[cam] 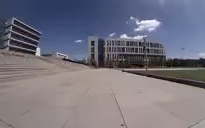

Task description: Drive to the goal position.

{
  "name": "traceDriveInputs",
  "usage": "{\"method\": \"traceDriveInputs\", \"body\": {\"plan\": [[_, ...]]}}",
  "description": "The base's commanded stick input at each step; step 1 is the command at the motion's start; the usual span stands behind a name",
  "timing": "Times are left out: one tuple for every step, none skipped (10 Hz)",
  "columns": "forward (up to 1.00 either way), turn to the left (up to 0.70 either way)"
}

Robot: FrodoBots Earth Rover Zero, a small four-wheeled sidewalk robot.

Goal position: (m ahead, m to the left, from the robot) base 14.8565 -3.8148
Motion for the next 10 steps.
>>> {"method": "traceDriveInputs", "body": {"plan": [[0.70, 0.01], [0.70, 0.01], [0.70, 0.01], [0.70, 0.01], [0.70, 0.01], [0.70, 0.01], [0.70, 0.01], [0.70, 0.01], [0.70, 0.01], [0.70, 0.01]]}}
